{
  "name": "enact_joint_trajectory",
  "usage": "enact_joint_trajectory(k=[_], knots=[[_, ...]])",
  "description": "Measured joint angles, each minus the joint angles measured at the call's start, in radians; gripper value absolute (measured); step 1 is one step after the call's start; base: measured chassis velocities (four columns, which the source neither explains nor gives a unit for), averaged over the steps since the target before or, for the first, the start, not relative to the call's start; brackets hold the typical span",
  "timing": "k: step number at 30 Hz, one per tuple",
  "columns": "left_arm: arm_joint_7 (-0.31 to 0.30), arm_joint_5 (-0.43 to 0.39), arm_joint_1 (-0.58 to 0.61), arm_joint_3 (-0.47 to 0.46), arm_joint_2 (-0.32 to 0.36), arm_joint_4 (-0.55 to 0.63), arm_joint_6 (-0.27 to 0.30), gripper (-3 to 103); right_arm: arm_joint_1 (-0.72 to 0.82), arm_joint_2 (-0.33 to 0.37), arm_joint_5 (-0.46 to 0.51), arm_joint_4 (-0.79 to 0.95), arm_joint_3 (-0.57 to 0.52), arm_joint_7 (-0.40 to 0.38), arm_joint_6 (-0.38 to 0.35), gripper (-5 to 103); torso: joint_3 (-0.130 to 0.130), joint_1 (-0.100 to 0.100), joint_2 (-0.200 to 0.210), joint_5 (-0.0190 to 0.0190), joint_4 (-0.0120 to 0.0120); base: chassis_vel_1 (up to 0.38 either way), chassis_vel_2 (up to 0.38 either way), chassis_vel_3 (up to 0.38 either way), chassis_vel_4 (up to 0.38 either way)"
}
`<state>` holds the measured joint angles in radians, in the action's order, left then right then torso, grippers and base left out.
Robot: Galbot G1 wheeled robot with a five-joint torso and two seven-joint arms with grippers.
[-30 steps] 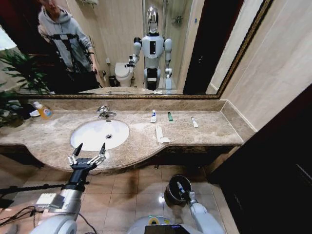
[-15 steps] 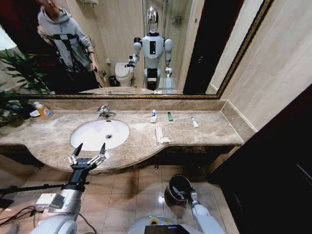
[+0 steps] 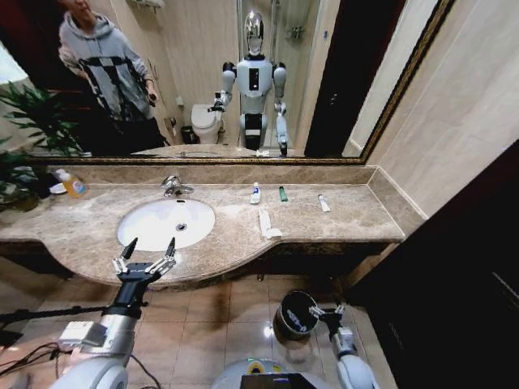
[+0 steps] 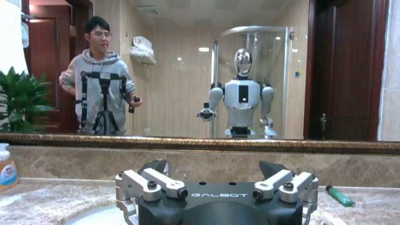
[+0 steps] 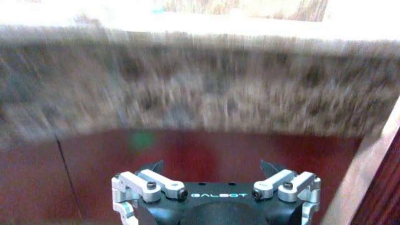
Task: Pick up the trash from the sink and place it in the trash bin.
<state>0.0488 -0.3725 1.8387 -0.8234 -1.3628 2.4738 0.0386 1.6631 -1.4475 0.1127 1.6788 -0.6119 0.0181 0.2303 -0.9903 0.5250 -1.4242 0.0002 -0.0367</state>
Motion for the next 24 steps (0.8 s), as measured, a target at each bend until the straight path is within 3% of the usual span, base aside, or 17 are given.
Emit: enact_joint_trajectory(k=[7,12,17,19,24], knots=[[0.000,0.000,0.000,0.000,0.000,0.000,0.000,100,0.177,-0.026,0.047,0.397,-0.001,0.000,-0.031,100,0.000,0.000,0.000,-0.0002,-0.0001,0.000,0.000,0.000,0.000],[0.000,0.000,0.000,0.000,0.000,0.000,0.000,100,0.191,-0.028,0.047,0.502,0.017,0.018,-0.048,100,0.000,0.000,0.000,-0.0003,0.0000,0.000,0.000,0.000,0.000],[0.000,0.000,0.000,0.000,0.000,0.000,0.000,100,0.057,0.019,0.033,0.533,0.062,0.071,-0.160,100,0.000,0.000,0.000,-0.0002,-0.0001,0.000,0.000,0.000,0.000],[0.000,0.000,0.000,0.000,0.000,0.000,0.000,100,-0.094,0.094,0.066,0.506,0.107,0.086,-0.258,100,0.000,0.000,0.000,-0.0002,-0.0006,0.000,0.000,0.000,0.000],[0.000,0.000,0.000,0.000,0.000,0.000,0.000,100,-0.239,0.192,0.126,0.456,0.196,0.091,-0.343,100,0.000,0.000,0.000,-0.0001,-0.0004,0.000,0.000,0.000,0.000]])
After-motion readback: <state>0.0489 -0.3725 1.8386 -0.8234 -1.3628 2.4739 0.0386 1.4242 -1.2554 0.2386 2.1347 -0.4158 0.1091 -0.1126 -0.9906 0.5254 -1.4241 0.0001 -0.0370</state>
